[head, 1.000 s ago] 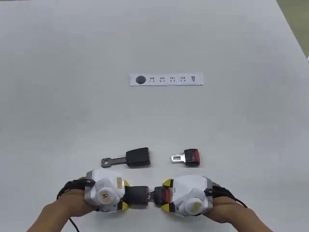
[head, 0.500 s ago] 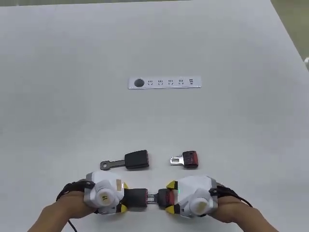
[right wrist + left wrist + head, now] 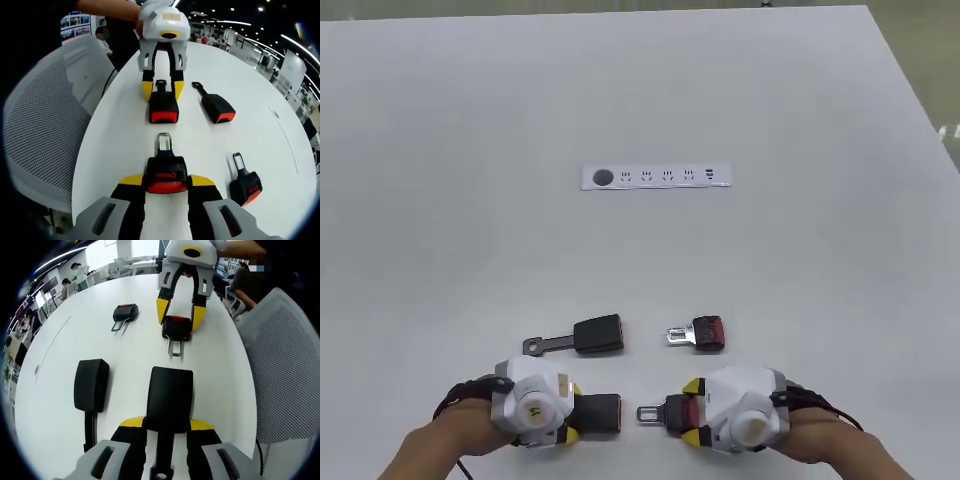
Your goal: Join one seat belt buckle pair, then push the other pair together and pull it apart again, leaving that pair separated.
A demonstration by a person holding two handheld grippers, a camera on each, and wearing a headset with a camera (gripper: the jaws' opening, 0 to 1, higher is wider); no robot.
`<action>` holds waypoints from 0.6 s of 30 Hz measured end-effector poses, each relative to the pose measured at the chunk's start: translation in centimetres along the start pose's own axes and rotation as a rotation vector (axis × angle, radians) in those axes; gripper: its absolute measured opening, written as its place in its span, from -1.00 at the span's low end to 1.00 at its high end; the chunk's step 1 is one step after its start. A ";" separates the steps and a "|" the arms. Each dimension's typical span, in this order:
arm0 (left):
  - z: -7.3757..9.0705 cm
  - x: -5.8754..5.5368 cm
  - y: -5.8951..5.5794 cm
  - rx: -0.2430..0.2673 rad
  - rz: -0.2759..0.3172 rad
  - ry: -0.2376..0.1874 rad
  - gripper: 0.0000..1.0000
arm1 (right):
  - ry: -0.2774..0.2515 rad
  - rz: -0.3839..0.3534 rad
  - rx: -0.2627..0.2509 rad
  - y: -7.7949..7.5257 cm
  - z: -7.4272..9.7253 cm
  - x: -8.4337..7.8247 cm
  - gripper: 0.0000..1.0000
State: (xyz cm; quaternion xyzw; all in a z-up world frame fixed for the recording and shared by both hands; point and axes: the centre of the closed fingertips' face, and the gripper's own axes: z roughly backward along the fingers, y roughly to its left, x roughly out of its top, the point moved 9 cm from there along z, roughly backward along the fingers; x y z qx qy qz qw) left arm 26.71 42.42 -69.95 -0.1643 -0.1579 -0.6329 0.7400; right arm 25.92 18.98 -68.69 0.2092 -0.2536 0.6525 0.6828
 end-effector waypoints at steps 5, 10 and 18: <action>-0.1 -0.1 0.0 0.002 0.003 0.001 -0.38 | 0.012 -0.004 0.003 0.0 0.6 -0.6 -0.44; 0.1 0.2 -0.1 0.003 0.005 0.004 -0.38 | 0.022 -0.005 0.005 0.0 0.9 -1.2 -0.44; 0.2 0.4 -0.2 0.006 0.007 0.000 -0.38 | 0.043 -0.014 0.004 0.0 2.1 -2.3 -0.43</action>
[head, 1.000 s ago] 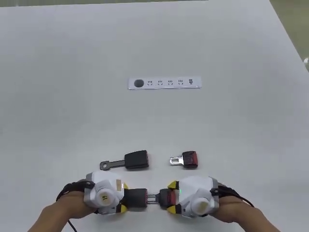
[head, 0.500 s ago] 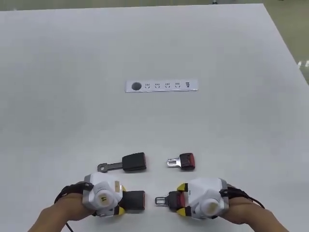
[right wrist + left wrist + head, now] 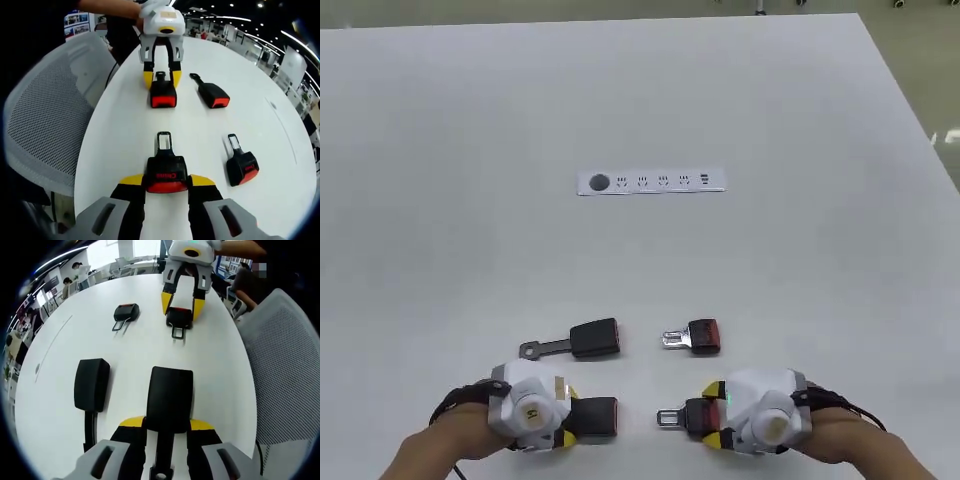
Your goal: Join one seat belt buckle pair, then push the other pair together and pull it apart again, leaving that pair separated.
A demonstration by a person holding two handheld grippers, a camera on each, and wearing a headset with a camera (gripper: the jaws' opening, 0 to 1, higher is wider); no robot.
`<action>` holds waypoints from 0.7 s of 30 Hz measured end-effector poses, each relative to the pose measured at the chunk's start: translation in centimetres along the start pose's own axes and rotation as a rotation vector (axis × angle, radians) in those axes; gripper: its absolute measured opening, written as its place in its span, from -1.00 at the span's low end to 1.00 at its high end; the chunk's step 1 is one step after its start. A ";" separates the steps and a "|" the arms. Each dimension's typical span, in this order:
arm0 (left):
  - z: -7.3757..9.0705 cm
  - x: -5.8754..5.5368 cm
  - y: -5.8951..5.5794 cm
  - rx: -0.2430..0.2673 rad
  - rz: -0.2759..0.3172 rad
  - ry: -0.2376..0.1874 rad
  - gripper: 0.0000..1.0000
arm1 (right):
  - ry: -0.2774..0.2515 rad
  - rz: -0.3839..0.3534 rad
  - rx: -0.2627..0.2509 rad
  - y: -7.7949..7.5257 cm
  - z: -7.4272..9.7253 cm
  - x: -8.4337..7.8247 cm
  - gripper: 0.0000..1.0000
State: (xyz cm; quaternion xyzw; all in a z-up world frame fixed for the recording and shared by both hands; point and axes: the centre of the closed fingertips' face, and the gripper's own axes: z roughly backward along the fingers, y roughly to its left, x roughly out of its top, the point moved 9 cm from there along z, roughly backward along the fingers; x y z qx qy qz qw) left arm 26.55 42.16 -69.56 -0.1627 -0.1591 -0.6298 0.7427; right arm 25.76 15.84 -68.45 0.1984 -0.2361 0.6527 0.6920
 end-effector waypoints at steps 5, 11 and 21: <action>0.2 0.2 -0.1 0.001 -0.003 -0.004 -0.37 | 0.009 -0.007 -0.004 -0.1 0.4 -0.7 -0.43; -0.1 -0.4 0.1 0.005 0.004 -0.027 -0.37 | 0.020 -0.005 -0.002 -0.2 0.6 -1.2 -0.42; -0.2 -0.7 0.0 0.017 0.009 -0.033 -0.36 | 0.027 0.033 -0.010 -0.3 0.5 -1.8 -0.40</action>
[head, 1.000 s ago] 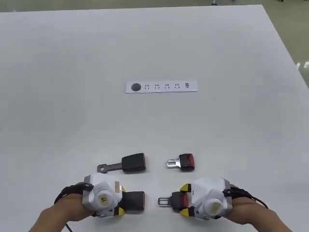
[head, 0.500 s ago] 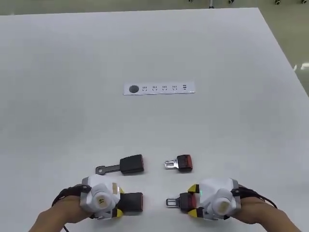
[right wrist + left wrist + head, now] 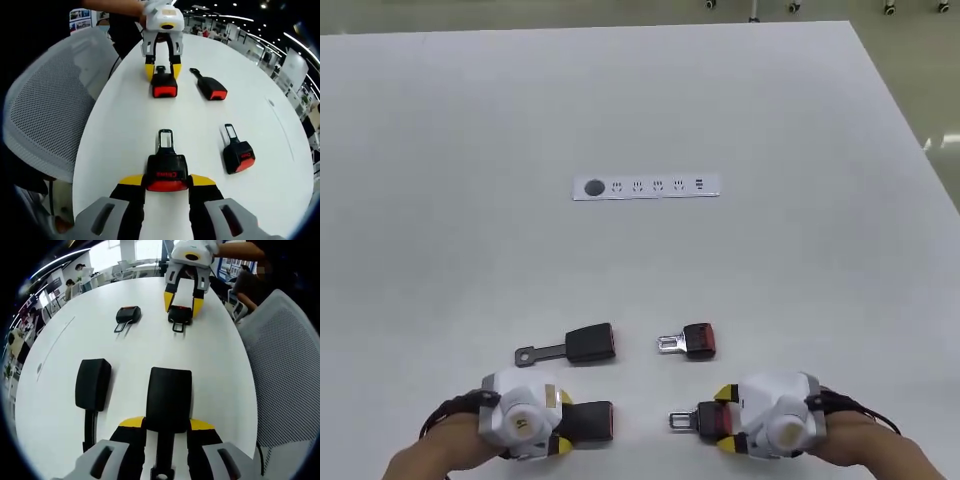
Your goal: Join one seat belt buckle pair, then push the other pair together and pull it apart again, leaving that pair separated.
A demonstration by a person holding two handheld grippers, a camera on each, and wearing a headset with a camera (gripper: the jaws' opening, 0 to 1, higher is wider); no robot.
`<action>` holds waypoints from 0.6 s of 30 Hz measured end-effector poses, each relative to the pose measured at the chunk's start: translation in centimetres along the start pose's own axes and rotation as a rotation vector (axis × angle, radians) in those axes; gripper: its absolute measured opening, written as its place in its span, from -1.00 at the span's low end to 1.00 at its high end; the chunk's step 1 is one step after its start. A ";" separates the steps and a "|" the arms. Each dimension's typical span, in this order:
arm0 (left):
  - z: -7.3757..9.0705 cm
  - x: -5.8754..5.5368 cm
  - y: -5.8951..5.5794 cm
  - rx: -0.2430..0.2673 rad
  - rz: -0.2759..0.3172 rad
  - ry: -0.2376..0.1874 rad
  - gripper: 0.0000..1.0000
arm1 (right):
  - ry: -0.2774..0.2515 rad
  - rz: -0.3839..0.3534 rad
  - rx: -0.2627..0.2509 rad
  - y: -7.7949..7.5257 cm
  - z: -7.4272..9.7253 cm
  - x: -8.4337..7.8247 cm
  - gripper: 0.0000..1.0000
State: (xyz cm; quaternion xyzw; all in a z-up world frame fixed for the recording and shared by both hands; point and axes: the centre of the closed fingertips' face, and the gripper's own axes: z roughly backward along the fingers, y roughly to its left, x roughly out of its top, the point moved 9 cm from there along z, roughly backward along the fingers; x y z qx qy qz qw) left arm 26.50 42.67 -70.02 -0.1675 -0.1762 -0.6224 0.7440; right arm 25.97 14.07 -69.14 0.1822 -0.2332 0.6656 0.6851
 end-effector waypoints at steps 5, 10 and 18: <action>0.2 0.2 -0.2 0.010 -0.015 0.002 -0.35 | 0.001 0.021 -0.013 0.2 0.0 0.0 -0.39; 0.2 0.3 -0.2 0.027 -0.055 0.003 -0.31 | 0.001 0.023 -0.014 0.2 -0.2 -0.5 -0.36; 0.8 0.2 -0.2 0.043 -0.068 0.015 -0.25 | -0.015 -0.001 -0.013 0.3 0.4 -0.7 -0.09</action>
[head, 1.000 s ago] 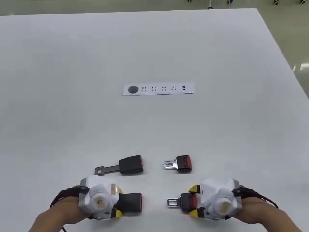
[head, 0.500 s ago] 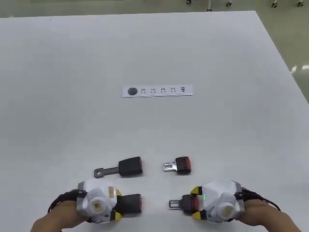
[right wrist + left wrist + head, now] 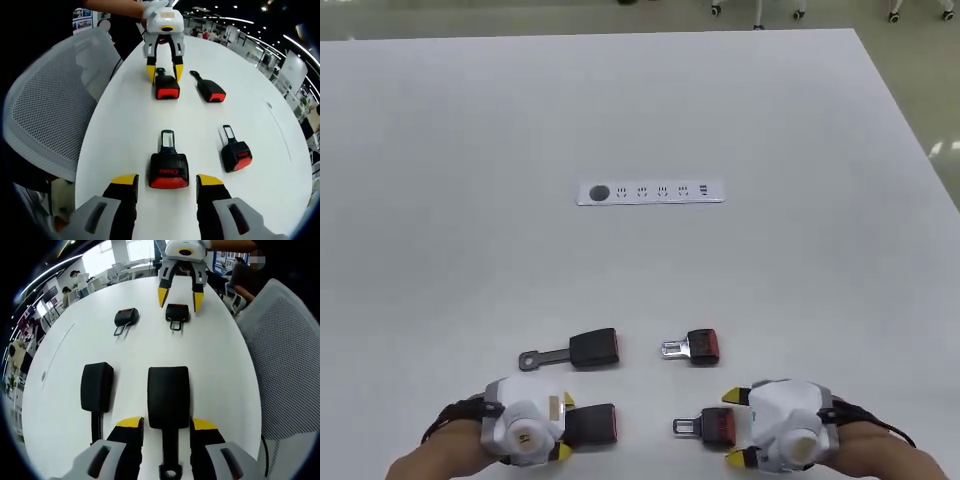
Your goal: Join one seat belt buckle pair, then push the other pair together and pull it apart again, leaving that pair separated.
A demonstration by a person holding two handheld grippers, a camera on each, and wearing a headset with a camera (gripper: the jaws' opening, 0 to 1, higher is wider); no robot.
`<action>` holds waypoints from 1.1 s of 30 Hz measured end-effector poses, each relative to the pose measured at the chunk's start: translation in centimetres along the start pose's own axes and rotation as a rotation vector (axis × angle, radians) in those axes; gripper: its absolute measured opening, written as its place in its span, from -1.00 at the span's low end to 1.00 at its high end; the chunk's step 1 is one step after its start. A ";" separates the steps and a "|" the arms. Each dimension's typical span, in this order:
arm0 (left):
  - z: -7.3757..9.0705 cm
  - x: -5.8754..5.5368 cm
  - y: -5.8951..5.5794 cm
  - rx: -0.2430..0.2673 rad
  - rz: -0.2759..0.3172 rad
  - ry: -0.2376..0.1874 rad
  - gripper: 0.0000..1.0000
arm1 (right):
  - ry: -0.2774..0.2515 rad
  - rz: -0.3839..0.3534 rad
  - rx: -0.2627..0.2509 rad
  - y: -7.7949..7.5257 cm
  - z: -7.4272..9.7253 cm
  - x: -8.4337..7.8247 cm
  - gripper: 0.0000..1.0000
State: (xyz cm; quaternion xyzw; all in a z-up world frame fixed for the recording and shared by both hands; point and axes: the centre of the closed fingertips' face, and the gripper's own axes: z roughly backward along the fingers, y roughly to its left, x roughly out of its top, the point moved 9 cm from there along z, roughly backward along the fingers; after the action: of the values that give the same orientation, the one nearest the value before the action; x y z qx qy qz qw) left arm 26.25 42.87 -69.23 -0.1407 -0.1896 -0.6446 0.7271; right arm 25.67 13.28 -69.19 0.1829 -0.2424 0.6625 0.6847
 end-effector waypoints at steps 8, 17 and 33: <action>1.5 0.3 -0.1 0.013 0.052 -0.043 -0.11 | -0.007 -0.037 -0.018 -0.3 1.6 0.3 0.09; 3.4 0.7 0.4 0.044 0.107 -0.086 0.00 | -0.014 -0.060 -0.052 -1.3 3.5 0.5 0.17; 5.4 1.0 3.0 0.111 0.194 -0.191 0.12 | -0.071 -0.120 -0.127 -3.7 5.1 0.0 0.20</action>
State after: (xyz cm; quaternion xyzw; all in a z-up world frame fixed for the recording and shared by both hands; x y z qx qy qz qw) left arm 28.78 44.75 -63.86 -0.1785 -0.2787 -0.5434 0.7715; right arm 28.95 10.18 -64.77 0.1767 -0.2966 0.5966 0.7245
